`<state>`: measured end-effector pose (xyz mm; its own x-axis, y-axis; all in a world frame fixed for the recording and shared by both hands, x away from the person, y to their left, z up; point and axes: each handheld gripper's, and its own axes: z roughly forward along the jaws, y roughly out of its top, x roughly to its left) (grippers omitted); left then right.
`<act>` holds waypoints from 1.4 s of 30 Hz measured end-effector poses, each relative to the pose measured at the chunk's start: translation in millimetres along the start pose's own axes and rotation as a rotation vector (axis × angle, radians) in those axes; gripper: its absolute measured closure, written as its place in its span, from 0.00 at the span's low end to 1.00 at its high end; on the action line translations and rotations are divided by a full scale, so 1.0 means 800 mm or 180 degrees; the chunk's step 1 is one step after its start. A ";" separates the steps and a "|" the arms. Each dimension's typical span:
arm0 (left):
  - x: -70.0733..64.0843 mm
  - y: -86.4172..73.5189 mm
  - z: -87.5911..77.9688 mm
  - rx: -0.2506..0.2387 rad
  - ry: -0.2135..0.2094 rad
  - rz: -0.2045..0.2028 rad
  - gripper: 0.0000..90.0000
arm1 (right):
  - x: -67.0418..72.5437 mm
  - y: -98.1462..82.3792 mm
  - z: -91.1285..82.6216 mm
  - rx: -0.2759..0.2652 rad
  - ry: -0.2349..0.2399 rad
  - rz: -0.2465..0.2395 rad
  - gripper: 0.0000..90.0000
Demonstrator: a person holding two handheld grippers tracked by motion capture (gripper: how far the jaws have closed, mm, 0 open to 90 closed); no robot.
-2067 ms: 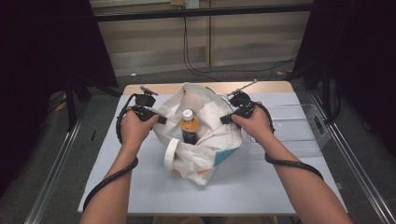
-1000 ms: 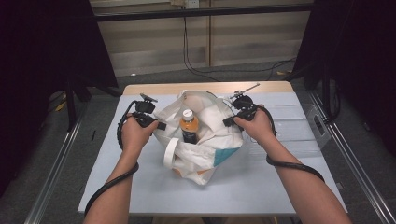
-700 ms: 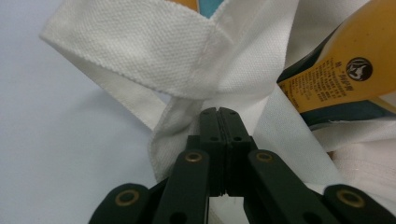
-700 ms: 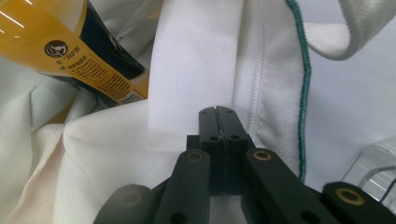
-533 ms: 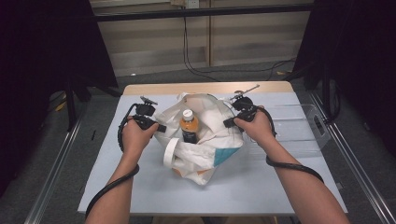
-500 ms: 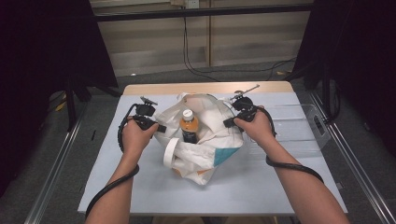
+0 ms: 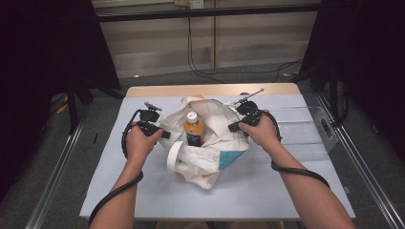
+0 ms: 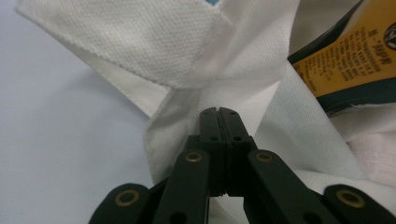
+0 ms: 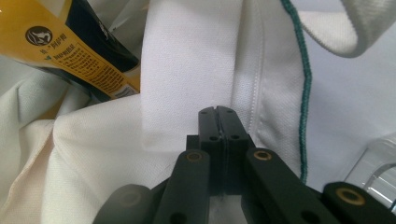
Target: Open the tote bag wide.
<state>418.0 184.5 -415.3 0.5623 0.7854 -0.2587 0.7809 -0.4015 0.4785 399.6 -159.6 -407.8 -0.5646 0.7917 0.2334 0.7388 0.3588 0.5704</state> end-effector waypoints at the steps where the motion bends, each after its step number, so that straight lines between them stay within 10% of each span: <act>1: 0.000 -0.001 0.001 0.0004 0.0010 0.0003 0.99 | 0.000 0.000 0.001 0.0009 0.0008 -0.0020 1.00; 42: -0.019 0.019 -0.069 -0.0260 0.0053 0.0147 0.74 | 0.028 0.024 -0.026 -0.0107 0.0035 -0.0257 0.66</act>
<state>406.1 192.8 -357.9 0.5921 0.7749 -0.2210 0.7290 -0.3983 0.5567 393.5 -145.6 -374.9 -0.6260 0.7553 0.1940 0.6781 0.4043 0.6138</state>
